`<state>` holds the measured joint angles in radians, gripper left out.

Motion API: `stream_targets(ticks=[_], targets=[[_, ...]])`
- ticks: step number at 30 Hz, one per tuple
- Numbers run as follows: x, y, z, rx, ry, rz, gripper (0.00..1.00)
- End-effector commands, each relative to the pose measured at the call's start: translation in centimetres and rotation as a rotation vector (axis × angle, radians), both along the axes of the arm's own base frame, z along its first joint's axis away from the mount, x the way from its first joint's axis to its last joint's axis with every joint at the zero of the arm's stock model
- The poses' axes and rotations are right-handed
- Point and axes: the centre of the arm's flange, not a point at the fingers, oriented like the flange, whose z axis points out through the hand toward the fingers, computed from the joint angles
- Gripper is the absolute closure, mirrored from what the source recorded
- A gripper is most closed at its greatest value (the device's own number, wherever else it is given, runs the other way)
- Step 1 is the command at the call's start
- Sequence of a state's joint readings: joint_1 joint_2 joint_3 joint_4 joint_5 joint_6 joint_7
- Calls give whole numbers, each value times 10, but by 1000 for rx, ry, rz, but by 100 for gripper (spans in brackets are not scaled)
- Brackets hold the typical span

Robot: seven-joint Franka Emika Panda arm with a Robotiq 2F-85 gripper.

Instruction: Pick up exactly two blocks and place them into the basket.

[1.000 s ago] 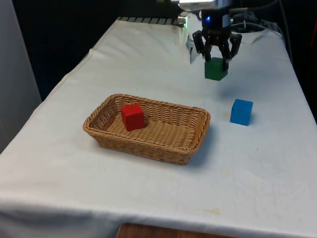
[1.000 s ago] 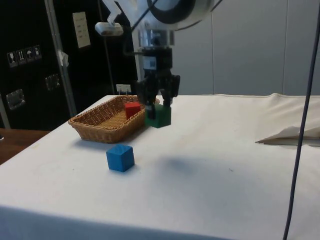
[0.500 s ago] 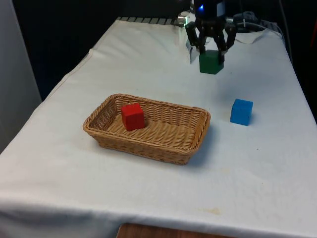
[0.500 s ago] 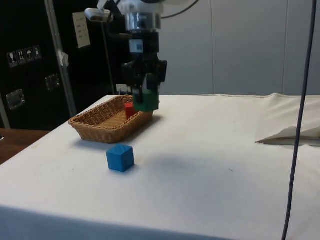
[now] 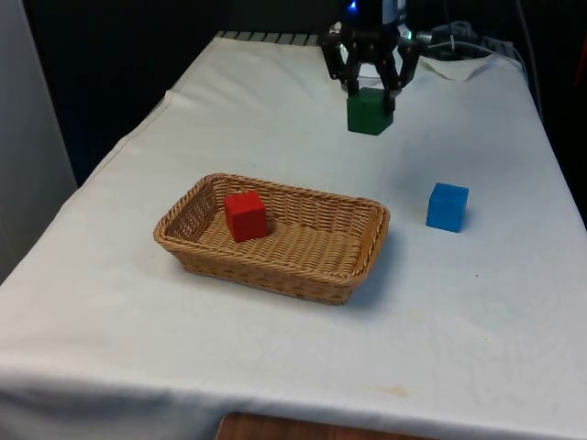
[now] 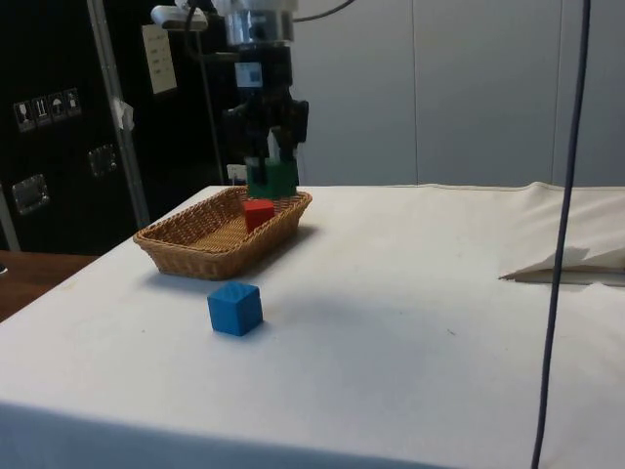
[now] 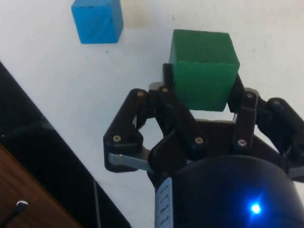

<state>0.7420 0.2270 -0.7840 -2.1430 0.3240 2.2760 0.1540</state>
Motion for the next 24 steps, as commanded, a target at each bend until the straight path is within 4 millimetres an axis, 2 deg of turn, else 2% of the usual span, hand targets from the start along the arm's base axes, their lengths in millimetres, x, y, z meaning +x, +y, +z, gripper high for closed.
stream_targets(ticks=[1,5,14,24], targets=[[2,-2,1,-4,11,5,100],[6,-5,1,-13,7,5,100],[29,-22,4,-67,46,21,100],[55,-23,2,-99,61,20,100]])
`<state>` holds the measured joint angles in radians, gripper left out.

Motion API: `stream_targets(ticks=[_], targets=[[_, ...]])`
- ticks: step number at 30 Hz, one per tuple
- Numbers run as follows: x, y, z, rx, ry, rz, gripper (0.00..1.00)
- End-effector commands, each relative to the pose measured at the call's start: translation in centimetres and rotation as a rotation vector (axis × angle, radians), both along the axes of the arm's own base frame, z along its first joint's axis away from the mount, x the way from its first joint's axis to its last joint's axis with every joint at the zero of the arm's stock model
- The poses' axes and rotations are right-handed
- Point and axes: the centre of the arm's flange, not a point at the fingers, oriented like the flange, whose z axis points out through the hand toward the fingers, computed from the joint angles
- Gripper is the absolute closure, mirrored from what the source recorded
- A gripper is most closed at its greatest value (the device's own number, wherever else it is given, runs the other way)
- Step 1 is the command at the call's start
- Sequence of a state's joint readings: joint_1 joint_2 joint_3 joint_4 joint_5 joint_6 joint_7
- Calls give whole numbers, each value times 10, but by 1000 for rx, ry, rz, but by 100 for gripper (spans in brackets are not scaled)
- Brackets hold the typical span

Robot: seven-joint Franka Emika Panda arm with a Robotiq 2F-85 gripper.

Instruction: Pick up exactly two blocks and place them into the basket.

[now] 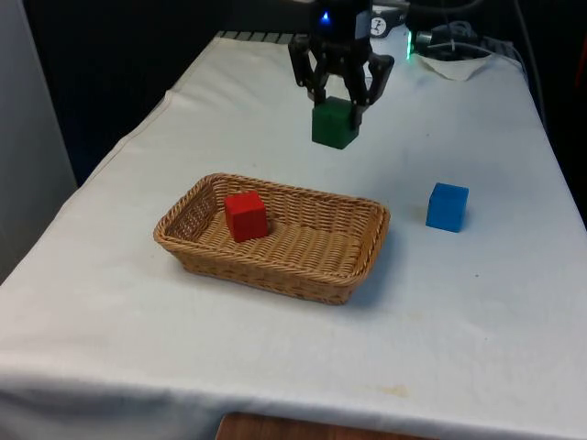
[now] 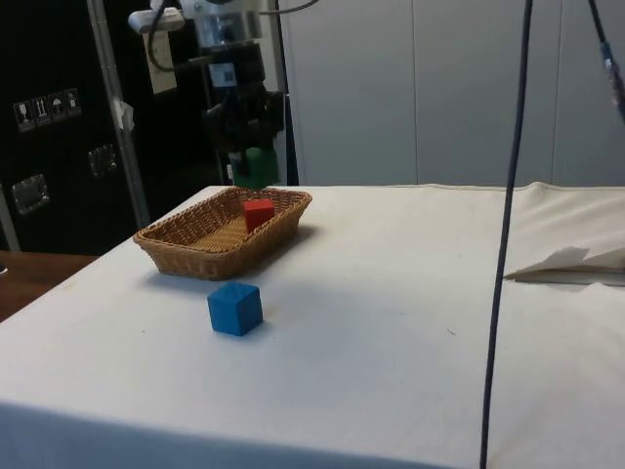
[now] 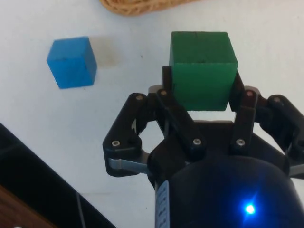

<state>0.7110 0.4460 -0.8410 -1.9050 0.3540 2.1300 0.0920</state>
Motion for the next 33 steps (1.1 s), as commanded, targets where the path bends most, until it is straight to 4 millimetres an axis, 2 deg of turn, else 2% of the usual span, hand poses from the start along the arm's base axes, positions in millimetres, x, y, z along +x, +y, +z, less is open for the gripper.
stream_targets(ticks=[1,4,5,10,12,24,27,33], targets=[[6,2,-2,8,6,0,100],[7,2,-4,-6,-4,-3,100],[16,5,-9,0,0,-6,100],[29,9,-25,-11,-5,-20,100],[28,10,-27,-23,-7,-23,100],[59,11,-69,-31,-38,-57,100],[61,11,-73,-41,-39,-61,100],[72,0,-82,-47,-58,-75,100]])
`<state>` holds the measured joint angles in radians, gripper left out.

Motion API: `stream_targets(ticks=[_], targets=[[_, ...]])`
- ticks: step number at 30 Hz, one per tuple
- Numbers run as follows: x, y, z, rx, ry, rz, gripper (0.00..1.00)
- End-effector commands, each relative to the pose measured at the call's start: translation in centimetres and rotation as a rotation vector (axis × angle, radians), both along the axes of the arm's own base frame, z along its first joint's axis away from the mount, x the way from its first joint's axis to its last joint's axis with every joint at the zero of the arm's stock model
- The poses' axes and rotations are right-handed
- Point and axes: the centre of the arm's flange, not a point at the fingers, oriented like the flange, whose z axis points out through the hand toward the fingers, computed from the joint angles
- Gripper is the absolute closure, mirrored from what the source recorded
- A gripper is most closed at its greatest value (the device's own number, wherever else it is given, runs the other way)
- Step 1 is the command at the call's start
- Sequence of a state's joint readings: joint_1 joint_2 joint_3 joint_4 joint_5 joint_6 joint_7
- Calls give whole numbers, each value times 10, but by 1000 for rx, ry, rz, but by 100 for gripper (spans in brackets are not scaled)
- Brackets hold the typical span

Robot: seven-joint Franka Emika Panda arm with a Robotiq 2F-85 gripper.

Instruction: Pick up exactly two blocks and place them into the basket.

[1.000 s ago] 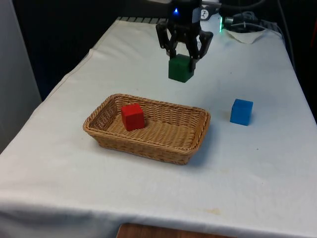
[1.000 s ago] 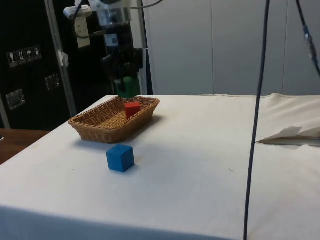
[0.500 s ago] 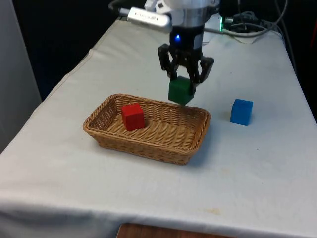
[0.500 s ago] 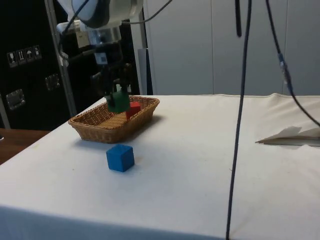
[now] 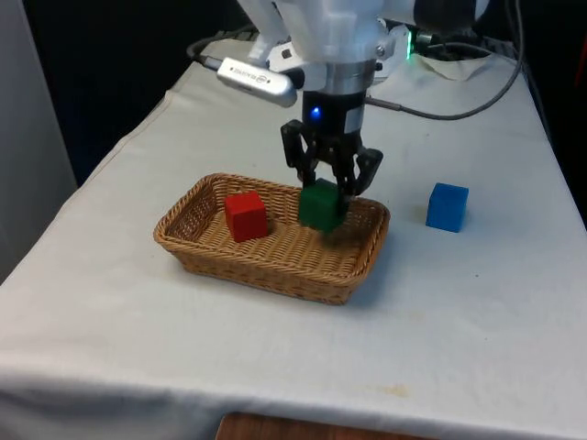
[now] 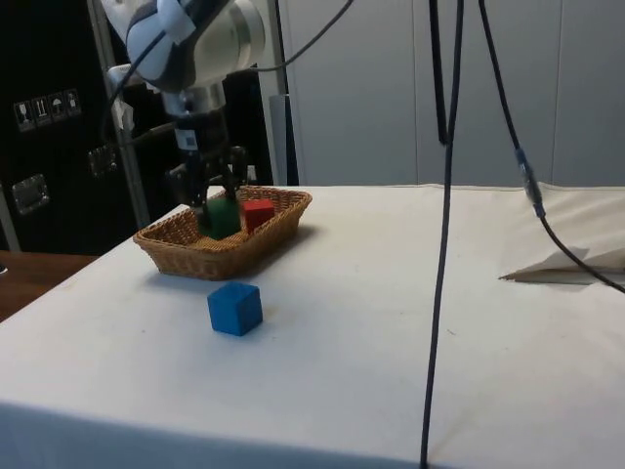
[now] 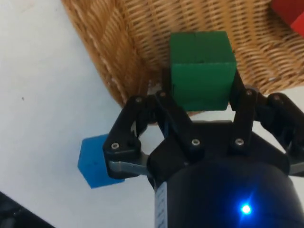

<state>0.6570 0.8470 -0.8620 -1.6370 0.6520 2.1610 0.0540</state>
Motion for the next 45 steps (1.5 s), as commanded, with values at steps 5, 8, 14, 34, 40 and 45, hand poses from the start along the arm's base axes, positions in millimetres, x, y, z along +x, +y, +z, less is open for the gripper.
stream_targets(ticks=[5,8,14,34,40,45], targets=[[7,-10,-5,1,-4,-7,100],[11,-16,-13,-1,-9,-12,100],[16,-22,-26,3,-23,-22,100],[17,-29,-30,4,-26,-36,0],[17,-29,-30,4,-26,-36,0],[16,-29,-20,1,-23,-40,0]])
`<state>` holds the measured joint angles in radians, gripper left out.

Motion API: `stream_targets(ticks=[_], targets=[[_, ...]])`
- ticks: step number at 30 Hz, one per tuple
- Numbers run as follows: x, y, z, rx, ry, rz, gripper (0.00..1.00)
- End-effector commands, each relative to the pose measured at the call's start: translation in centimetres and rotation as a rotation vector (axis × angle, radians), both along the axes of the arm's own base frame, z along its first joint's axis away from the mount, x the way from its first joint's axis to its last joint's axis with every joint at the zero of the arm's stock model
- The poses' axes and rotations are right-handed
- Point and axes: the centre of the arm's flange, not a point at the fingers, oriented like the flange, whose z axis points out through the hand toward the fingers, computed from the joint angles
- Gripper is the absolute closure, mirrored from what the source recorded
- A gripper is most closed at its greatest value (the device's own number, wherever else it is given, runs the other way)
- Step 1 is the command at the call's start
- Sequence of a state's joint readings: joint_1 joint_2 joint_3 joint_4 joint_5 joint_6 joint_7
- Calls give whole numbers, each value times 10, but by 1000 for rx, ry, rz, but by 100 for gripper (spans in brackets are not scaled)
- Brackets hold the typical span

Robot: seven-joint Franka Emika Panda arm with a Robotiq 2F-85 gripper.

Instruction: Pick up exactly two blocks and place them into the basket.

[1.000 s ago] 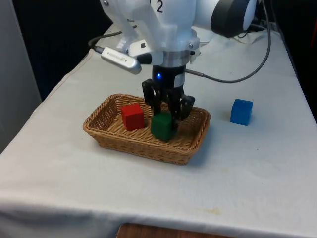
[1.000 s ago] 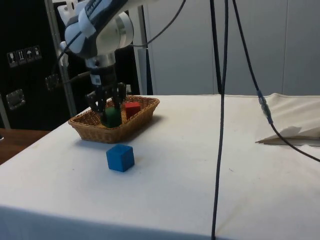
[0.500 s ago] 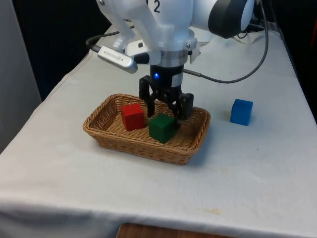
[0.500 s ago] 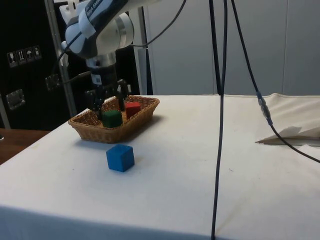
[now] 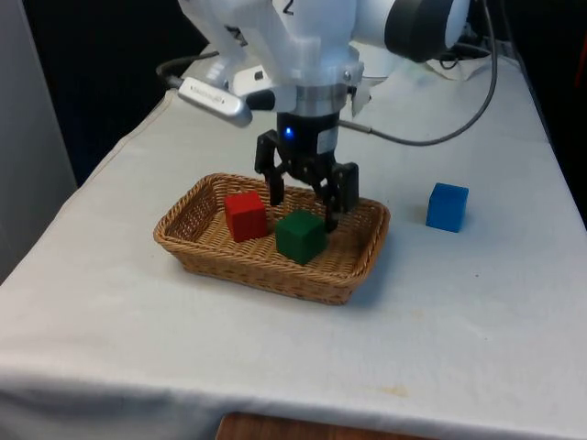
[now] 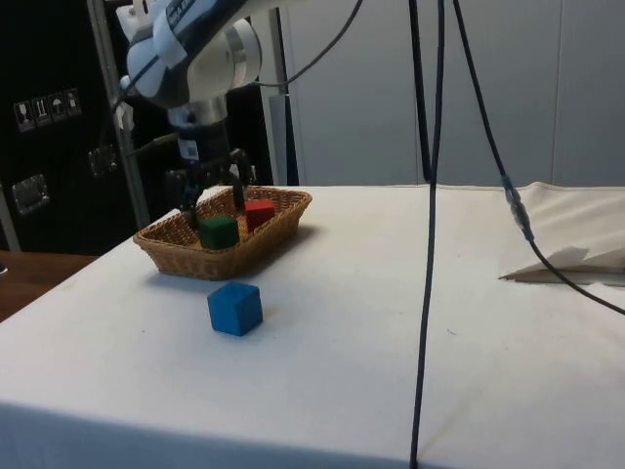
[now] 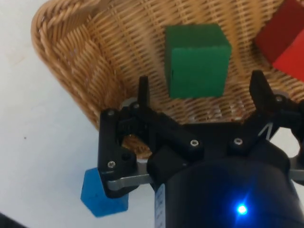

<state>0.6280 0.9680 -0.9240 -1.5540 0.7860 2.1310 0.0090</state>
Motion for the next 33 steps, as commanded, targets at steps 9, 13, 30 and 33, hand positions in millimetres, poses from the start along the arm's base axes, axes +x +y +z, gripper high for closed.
stream_targets(ticks=[9,13,30,33], targets=[[-18,8,35,9,3,3,0],[-25,15,49,16,4,6,0],[-38,44,68,45,15,27,0],[-38,49,70,50,16,33,0]])
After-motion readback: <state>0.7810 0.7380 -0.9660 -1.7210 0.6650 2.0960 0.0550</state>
